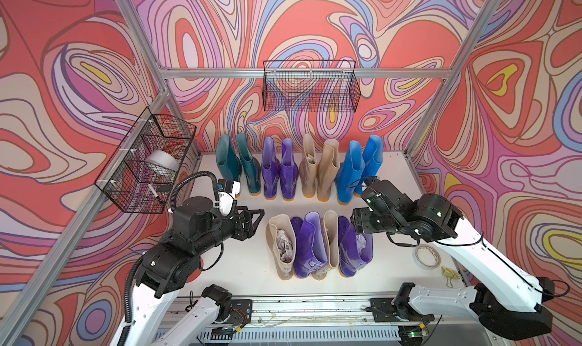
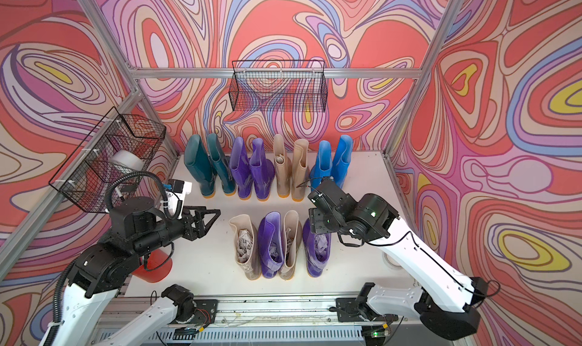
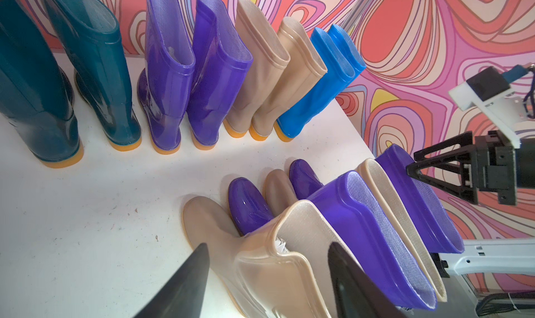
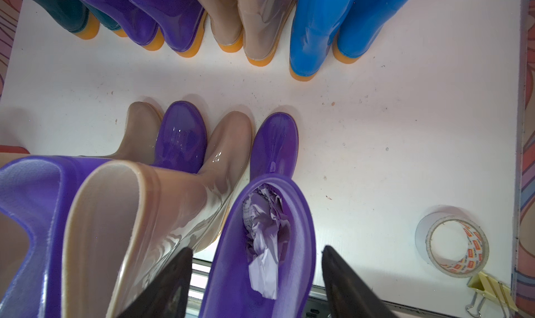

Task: Match and arrange rain boots in pairs
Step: Pick up the rain boot at the center of the board.

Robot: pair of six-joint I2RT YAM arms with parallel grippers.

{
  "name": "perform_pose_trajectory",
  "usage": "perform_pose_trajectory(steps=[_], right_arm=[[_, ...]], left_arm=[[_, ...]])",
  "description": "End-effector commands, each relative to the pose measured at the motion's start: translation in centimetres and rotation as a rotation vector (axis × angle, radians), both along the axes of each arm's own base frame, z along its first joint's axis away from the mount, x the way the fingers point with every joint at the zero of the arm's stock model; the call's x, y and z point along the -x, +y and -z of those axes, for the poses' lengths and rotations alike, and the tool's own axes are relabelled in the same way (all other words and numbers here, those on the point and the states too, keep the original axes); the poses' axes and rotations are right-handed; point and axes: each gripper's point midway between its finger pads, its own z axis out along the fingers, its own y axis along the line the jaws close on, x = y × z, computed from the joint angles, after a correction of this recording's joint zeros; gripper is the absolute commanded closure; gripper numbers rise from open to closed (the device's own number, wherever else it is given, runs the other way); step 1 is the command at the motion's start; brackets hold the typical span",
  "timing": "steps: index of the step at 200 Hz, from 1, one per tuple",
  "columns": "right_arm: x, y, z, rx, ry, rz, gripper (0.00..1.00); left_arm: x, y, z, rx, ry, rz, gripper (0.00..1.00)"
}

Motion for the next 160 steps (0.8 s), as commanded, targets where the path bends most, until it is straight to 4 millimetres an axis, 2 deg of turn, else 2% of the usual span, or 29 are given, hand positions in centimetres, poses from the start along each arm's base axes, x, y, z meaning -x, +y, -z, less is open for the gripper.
perform_pose_trajectory(steps=[1, 49, 83, 92, 111, 122, 160], right_arm=[[0.6, -0.2, 0.4, -0.005, 0.019, 0.001, 0.27], [1.0, 0.3, 2.0, -0.009, 0.067, -0.003, 0.26], [1.2, 0.7, 3.2, -0.029, 0.093, 0.003, 0.33], [1.3, 0.7, 3.3, -0.032, 0.095, 0.005, 0.40], [1.3, 0.4, 3.1, -0.031, 0.088, 0.017, 0.66], [1.4, 0.1, 2.9, -0.028, 0.083, 0.025, 0.74], [1.2, -1.2, 1.5, -0.002, 0.045, 0.059, 0.87]], left_arm=[[0.3, -0.1, -0.2, 0.006, -0.001, 0.012, 0.33], [0.3, -0.3, -0.3, 0.008, -0.003, 0.016, 0.33], [0.2, -0.3, -0.5, 0.007, -0.006, 0.022, 0.33], [0.2, -0.3, -0.5, 0.006, -0.007, 0.021, 0.33], [0.2, -0.4, -0.6, 0.005, -0.011, 0.025, 0.33], [0.2, -0.5, -0.8, 0.006, -0.012, 0.028, 0.33], [0.1, -0.5, -0.9, 0.004, -0.017, 0.035, 0.33]])
